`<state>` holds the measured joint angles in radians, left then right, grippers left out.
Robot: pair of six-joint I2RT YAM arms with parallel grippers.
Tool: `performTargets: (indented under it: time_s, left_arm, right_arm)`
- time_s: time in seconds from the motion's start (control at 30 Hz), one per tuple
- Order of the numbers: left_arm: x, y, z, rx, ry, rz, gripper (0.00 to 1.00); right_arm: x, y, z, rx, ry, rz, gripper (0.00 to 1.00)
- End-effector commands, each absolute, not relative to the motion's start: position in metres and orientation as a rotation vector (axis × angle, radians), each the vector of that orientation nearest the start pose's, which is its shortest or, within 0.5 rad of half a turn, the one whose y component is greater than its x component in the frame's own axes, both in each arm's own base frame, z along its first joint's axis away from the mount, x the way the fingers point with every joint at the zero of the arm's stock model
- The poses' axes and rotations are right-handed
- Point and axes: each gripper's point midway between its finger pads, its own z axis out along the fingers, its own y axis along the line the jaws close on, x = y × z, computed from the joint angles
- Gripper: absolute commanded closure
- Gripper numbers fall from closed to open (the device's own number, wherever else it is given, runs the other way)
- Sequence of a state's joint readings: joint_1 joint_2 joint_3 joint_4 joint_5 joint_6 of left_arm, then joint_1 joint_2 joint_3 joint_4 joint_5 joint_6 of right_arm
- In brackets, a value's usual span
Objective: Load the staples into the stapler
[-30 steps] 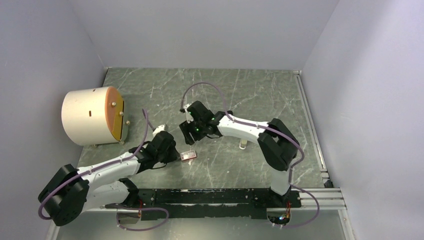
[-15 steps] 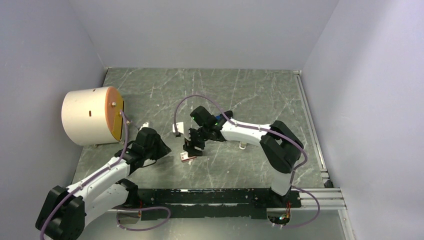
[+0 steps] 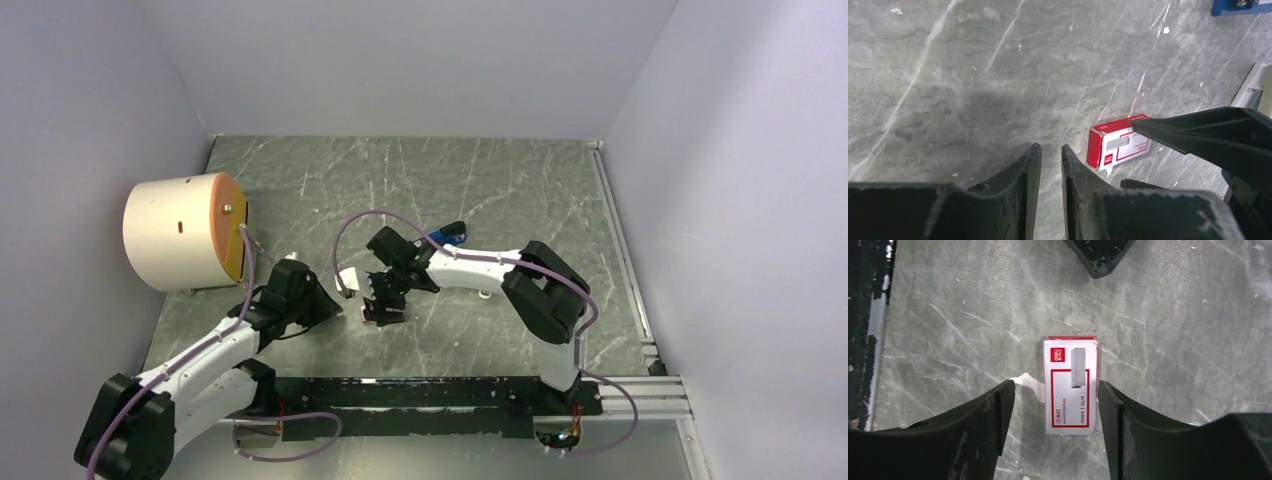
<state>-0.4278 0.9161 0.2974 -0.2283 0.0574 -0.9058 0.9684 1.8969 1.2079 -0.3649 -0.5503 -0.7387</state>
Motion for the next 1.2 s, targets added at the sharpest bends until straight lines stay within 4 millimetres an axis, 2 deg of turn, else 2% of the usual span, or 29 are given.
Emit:
performTargets:
  time_s: [0.0,0.17,0.47,0.63,0.77,0.87,0.97,1.1,1.17]
  left_arm:
    - [0.198,-0.143,0.029,-0.575,2.456,-0.710,0.72]
    - [0.198,-0.143,0.029,-0.572,2.460,-0.717,0.71]
    - [0.195,-0.148,0.030,-0.566,2.468,-0.762,0.68]
    - [0.192,-0.148,0.027,-0.568,2.478,-0.765,0.69]
    - [0.191,-0.151,0.028,-0.574,2.472,-0.799,0.67]
    - [0.191,-0.156,0.029,-0.566,2.465,-0.837,0.63]
    - [0.192,-0.163,0.034,-0.543,2.443,-0.905,0.54]
    - [0.195,-0.175,0.041,-0.491,2.403,-1.010,0.38]
    - [0.196,-0.181,0.044,-0.455,2.387,-1.054,0.35]
  right_arm:
    - [0.192,0.393,0.026,-2.069,1.557,0.739,0.35]
    - [0.199,0.397,0.029,-2.021,1.564,0.719,0.35]
    - [0.188,0.393,0.022,-2.138,1.539,0.719,0.37]
    - [0.185,0.396,0.016,-2.164,1.563,0.710,0.43]
    - [0.186,0.398,0.010,-2.171,1.589,0.689,0.47]
    - [0.188,0.399,0.011,-2.156,1.591,0.671,0.53]
    - [0.189,0.398,0.015,-2.122,1.596,0.660,0.61]
    - [0.186,0.397,0.024,-2.072,1.593,0.683,0.63]
    - [0.184,0.398,0.029,-2.039,1.583,0.703,0.63]
